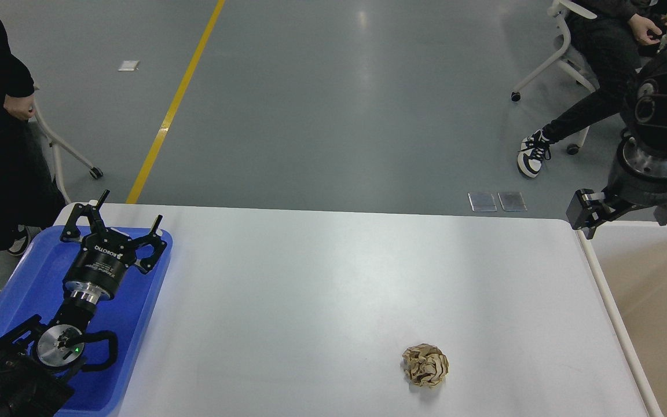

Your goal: Tidy desktop

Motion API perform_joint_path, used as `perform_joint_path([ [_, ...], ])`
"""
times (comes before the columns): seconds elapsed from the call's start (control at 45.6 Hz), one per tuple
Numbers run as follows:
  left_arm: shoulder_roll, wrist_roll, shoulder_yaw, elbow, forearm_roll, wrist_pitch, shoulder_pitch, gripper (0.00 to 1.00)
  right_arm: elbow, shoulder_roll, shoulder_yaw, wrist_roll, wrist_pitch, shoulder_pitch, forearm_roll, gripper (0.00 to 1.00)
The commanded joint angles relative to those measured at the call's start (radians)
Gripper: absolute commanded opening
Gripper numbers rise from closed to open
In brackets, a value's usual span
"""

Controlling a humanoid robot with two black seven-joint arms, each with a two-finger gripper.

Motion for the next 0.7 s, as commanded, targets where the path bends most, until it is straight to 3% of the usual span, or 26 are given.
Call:
perform_joint_path([
  [0.0,0.001,0.000,0.001,0.000,0.002,0.000,0.000,0.99,0.000,0.001,0.000,0.001,0.000,-0.006,0.000,1.00],
  [0.68,0.001,0.000,0.001,0.000,0.000,0.000,0.000,0.99,0.000,-0.001,0.007,0.001,0.000,-0.003,0.000,1.00],
])
